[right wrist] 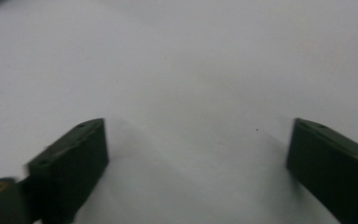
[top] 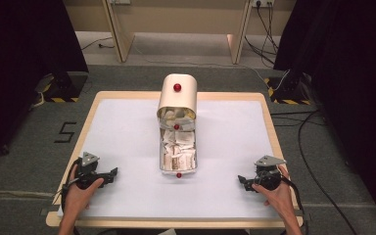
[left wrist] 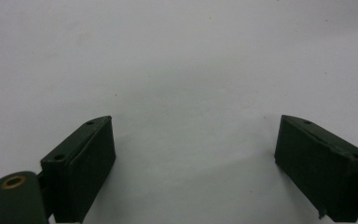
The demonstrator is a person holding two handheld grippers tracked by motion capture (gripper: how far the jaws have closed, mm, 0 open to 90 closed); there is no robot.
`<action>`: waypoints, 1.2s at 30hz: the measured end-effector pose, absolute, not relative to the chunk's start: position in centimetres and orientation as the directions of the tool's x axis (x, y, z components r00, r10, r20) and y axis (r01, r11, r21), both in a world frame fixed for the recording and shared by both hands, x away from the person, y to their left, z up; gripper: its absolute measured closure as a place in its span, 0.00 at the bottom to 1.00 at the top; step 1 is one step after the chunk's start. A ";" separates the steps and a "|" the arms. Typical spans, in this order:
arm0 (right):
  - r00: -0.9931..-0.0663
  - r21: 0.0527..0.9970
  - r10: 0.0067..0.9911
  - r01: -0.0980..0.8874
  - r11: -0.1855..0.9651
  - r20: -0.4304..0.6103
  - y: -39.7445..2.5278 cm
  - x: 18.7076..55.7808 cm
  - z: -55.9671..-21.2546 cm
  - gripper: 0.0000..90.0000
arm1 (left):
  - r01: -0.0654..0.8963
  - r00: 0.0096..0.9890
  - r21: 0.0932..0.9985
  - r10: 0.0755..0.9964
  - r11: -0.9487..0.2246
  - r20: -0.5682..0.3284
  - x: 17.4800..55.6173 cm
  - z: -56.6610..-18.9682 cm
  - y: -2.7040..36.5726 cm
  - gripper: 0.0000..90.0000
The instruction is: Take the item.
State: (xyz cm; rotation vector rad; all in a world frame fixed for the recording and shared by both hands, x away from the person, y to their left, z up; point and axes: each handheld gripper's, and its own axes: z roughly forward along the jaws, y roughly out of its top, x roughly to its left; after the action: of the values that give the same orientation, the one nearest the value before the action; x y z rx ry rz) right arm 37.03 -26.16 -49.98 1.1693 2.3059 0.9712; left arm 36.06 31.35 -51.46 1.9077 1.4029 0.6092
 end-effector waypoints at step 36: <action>-0.735 0.849 0.672 0.300 0.435 -0.085 -16.1 36.9 -43.6 0.28 | 0.631 0.308 0.754 0.951 -0.184 -0.025 36.1 -51.5 31.4 0.13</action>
State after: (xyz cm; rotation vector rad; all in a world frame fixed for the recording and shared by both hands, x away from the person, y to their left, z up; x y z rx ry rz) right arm 36.94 -16.14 -43.63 0.8229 2.2794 1.2257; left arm 36.06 31.35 -51.46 1.9066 1.4031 0.6089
